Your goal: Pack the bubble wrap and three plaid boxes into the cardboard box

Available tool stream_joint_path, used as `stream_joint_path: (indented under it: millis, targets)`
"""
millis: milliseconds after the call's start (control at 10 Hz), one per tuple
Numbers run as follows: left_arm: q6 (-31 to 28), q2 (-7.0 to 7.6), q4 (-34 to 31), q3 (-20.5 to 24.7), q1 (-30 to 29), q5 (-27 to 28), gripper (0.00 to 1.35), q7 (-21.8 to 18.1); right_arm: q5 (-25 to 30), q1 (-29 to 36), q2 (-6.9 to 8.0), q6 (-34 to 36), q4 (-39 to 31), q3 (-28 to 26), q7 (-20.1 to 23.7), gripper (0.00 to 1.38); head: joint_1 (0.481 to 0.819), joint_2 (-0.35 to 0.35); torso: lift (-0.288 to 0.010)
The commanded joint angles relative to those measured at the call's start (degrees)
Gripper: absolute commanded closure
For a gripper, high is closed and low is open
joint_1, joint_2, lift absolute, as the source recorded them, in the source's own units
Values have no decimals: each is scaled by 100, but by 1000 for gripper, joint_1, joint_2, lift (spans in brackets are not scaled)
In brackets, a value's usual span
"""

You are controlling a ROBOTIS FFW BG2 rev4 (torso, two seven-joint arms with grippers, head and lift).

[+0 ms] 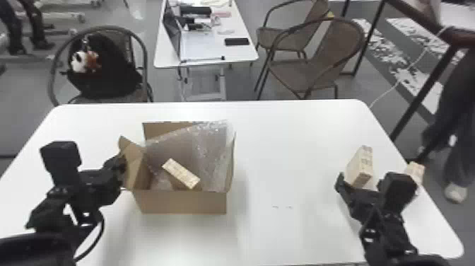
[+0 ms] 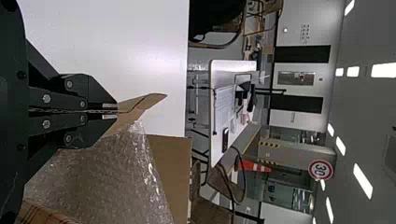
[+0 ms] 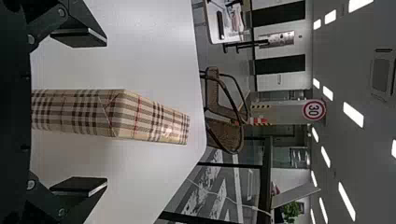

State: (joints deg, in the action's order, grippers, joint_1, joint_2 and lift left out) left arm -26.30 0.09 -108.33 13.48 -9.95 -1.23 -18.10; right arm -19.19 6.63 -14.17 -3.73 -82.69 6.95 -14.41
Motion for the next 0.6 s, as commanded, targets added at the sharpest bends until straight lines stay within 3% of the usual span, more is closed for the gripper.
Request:
stream_joint_path:
  millis: [0, 100, 200, 300, 500]
  targets:
    - [2, -24, 5, -12, 2, 0, 1214, 0, -14, -100, 37, -102, 174, 8, 0, 309, 695, -19, -92]
    - [2, -24, 5, -21, 2, 0, 1214, -9, -41, -162, 54, -146, 236, 8, 35, 446, 695, -20, -92]
    - [2, -24, 5, -30, 2, 0, 1214, -9, -67, -170, 54, -163, 262, 17, 70, 857, 695, -21, -92]
    - [2, -24, 5, -21, 2, 0, 1214, -9, -76, -144, 72, -172, 218, 17, 70, 1027, 695, -21, -92]
    - [2, -24, 14, -21, 2, 9, 1214, -9, -172, -100, 72, -190, 104, 123, 70, 1044, 695, -18, -92]
